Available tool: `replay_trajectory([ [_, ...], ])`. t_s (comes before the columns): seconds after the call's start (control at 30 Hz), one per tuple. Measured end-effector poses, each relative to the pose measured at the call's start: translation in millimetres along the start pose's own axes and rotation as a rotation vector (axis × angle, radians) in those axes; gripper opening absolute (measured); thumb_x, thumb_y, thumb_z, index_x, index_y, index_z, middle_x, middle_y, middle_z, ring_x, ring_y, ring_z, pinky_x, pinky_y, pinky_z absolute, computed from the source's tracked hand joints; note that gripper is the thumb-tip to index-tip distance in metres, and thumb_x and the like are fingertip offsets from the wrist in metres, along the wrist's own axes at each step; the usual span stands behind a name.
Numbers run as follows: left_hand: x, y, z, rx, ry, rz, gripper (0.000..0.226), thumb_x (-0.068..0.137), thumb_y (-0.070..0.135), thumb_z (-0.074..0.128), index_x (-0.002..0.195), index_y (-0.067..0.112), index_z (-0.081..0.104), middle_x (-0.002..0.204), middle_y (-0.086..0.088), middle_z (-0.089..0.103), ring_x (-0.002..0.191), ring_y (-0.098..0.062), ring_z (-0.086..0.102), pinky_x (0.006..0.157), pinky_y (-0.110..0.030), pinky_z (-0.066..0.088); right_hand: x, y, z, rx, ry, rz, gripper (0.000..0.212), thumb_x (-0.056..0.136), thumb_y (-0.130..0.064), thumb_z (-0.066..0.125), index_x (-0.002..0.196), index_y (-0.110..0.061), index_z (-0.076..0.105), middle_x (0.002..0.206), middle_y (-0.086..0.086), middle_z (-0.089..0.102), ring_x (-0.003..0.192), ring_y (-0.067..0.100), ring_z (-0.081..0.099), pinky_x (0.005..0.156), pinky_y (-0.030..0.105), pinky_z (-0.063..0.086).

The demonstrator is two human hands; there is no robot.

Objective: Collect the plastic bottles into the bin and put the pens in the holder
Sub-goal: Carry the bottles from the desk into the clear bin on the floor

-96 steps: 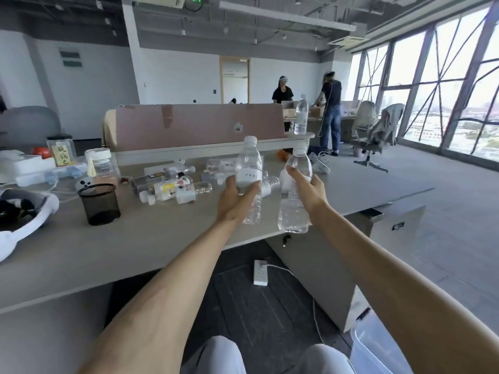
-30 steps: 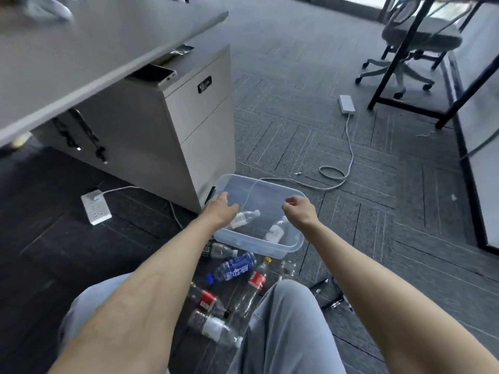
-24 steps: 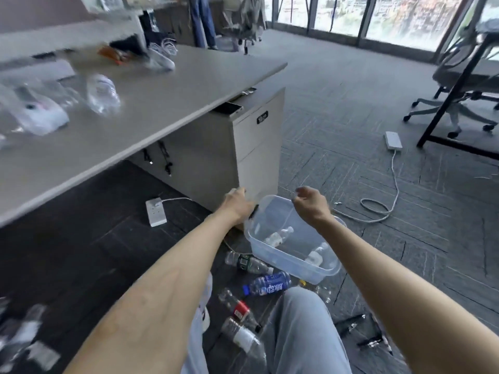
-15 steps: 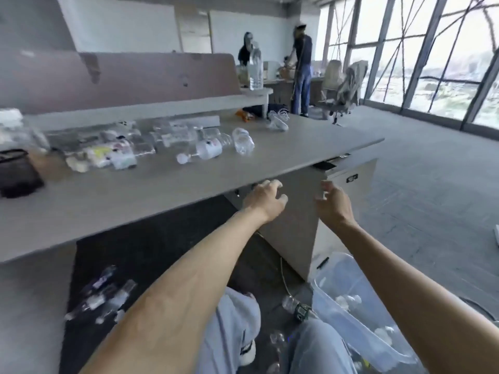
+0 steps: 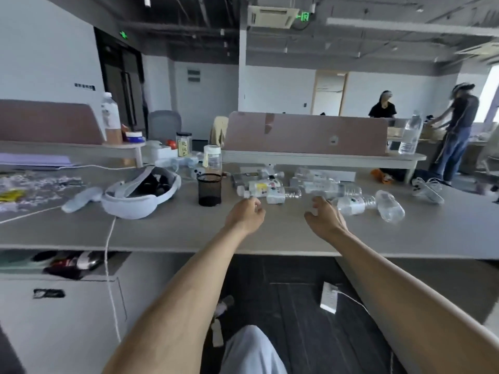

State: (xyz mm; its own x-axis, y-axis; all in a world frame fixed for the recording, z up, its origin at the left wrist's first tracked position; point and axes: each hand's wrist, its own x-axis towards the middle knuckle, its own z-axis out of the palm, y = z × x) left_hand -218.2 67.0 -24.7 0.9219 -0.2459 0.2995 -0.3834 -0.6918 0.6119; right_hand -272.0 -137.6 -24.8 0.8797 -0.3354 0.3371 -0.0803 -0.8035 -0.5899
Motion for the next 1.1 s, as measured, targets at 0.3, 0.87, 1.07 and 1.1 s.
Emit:
replay_trajectory([
  [0.3,41,-49,-26,-0.012,0.047,-0.066,0.031,0.094,0.028,0.048,0.118,0.011,0.059,0.121,-0.008,0.064,0.109,-0.021,0.058,0.085,-0.028,0.043,78,-40,58,0.020,-0.085,-0.064,0.052,0.087,-0.022,0.062,0.137,-0.015,0.053,0.136,0.013,0.058,0.118,0.035,0.058,0.090,0.039,0.049],
  [0.87,121,-88,-24,0.017,0.056,-0.082,0.033,0.095,0.027,0.048,0.125,0.016,0.057,0.130,-0.001,0.060,0.122,-0.017,0.054,0.101,-0.030,0.042,211,-29,106,-0.624,-0.563,-0.157,0.076,0.068,-0.038,0.073,0.134,-0.018,0.042,0.115,0.003,0.062,0.100,0.028,0.063,0.080,0.040,0.056],
  [1.07,131,-80,-12,-0.030,0.048,-0.127,0.032,0.095,0.028,0.046,0.122,0.016,0.058,0.127,-0.003,0.063,0.117,-0.020,0.057,0.099,-0.034,0.045,204,-17,89,-0.175,-0.518,-0.037,0.058,0.065,-0.047,0.072,0.109,-0.010,0.064,0.093,0.004,0.070,0.082,0.021,0.066,0.073,0.034,0.056],
  [1.1,134,-77,-10,-0.014,0.032,-0.131,0.032,0.095,0.030,0.046,0.121,0.016,0.058,0.126,-0.003,0.063,0.115,-0.021,0.058,0.098,-0.035,0.046,202,-11,85,0.052,-0.479,0.029,0.051,0.069,-0.045,0.074,0.105,-0.009,0.068,0.087,0.005,0.072,0.076,0.019,0.066,0.069,0.031,0.054],
])
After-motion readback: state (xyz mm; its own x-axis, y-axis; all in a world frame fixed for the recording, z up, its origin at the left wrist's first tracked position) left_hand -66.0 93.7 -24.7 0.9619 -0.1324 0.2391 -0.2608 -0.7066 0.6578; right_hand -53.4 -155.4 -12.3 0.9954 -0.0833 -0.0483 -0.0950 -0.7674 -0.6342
